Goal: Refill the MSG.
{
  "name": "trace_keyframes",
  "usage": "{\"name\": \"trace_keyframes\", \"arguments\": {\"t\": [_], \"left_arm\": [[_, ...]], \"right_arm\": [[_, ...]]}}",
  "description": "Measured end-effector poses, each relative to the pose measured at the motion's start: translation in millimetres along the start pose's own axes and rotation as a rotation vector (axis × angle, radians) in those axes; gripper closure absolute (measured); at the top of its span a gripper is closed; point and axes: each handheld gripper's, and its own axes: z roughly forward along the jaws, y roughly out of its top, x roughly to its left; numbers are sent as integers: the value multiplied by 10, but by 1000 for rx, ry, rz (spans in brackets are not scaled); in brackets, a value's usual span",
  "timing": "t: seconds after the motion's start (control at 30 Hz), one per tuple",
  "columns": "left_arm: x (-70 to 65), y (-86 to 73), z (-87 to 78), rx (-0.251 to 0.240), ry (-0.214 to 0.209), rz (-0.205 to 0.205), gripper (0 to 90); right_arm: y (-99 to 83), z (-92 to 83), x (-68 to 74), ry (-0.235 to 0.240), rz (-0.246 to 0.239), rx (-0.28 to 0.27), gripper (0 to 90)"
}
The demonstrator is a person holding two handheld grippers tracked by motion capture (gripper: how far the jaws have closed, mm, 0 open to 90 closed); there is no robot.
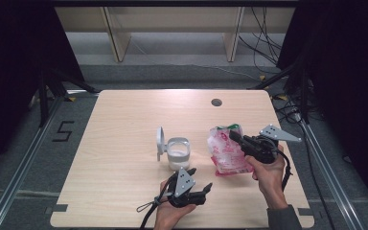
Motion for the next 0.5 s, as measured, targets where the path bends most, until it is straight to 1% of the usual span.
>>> {"name": "trace_keyframes", "arguments": {"t": [0.03, 0.07, 0.1, 0.13, 0.17, 0.2, 0.23, 0.27, 0.3, 0.33, 0.37, 0.4, 0.43, 0.47, 0.5], "left_arm": [[-4, -3, -13, -1, 6, -16, 276], [15, 1, -32, 0, -1, -3, 276], [37, 4, -54, -3, 7, 16, 276], [39, 5, -70, 3, 10, 9, 275], [35, 0, -74, -11, 11, -21, 275], [44, 5, -95, -5, 18, -8, 273], [62, 9, -105, -7, 15, 9, 271], [57, 9, -123, 0, 20, -12, 271], [79, 10, -125, -12, 21, 7, 269], [84, 16, -144, -5, 21, 6, 269], [85, 11, -154, -1, 32, -12, 269], [110, 11, -158, -7, 28, 5, 268], [111, 4, -159, -10, 32, -21, 267], [121, 1, -162, -11, 35, -22, 267], [129, -1, -167, -9, 36, -29, 267]], "right_arm": [[-7, -8, -31, -6, -16, -11, 900], [-11, -28, -39, -7, -13, -2, 900], [-20, -49, -34, -15, 8, 12, 900], [-38, -48, -54, -14, -5, -16, 900], [-39, -72, -47, -24, -2, -1, 900], [-46, -96, -71, -31, -24, 14, 900], [-56, -105, -80, -35, -24, 8, 900], [-63, -130, -85, -41, -21, 14, 900], [-77, -141, -96, -48, -20, 16, 900], [-84, -165, -101, -53, -6, 23, 900], [-101, -173, -131, -57, -17, 9, 900], [-112, -190, -145, -54, 3, 12, 900], [-128, -203, -172, -68, -12, 16, 900], [-141, -211, -187, -70, -3, 18, 900], [-152, -225, -223, -80, -29, 23, 900]]}}
